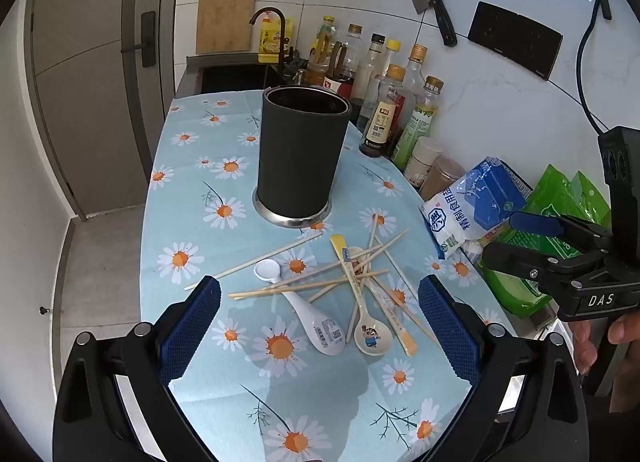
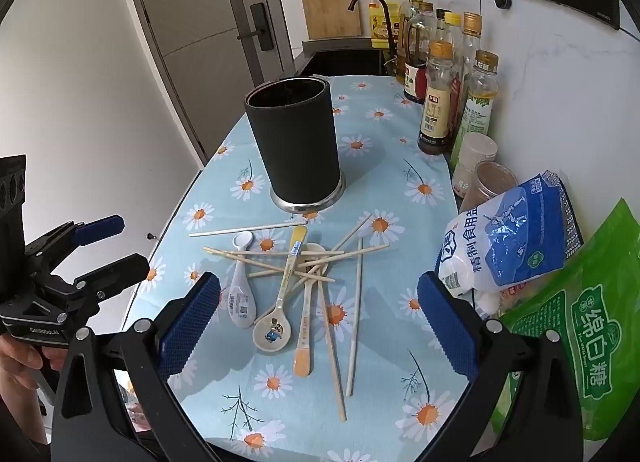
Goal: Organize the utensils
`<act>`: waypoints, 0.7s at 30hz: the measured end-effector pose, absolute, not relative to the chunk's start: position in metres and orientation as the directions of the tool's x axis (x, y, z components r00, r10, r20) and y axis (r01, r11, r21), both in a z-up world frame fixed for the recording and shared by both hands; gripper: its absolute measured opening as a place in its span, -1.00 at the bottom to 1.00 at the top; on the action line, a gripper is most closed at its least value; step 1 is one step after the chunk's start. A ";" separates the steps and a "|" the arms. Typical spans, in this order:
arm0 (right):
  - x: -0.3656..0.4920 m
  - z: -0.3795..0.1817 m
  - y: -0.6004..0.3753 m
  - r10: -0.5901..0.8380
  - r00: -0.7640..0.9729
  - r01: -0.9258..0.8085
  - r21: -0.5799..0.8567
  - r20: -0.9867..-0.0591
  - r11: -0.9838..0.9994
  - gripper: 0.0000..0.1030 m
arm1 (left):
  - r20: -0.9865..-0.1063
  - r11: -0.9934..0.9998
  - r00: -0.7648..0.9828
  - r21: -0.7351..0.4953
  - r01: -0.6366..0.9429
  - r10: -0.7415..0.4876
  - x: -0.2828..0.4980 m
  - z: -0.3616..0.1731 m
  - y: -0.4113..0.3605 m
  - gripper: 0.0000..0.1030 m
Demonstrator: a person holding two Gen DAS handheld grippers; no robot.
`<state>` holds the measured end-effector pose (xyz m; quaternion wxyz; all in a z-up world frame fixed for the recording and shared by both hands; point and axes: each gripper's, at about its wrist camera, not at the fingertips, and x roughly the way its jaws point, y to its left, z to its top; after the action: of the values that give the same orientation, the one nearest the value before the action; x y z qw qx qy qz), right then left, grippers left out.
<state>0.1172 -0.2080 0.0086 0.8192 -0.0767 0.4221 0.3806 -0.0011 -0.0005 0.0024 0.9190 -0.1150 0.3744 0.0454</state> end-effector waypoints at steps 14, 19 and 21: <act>0.119 0.006 -0.208 0.555 0.344 -0.688 0.200 -0.757 0.698 0.90 | -0.696 0.970 0.718 -0.175 -0.168 -0.002 0.001 0.000 -0.002 0.87; 0.119 0.007 -0.208 0.554 0.349 -0.690 0.193 -0.756 0.698 0.90 | -0.696 0.970 0.718 -0.177 -0.168 -0.002 0.001 0.000 -0.003 0.87; 0.119 0.009 -0.208 0.555 0.351 -0.689 0.194 -0.754 0.699 0.90 | -0.696 0.970 0.718 -0.175 -0.167 -0.002 0.001 0.000 -0.002 0.87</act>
<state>0.1193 -0.2080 0.0087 0.8182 -0.0786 0.4242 0.3801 0.0007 -0.0023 0.0002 0.9198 -0.1134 0.3729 0.0447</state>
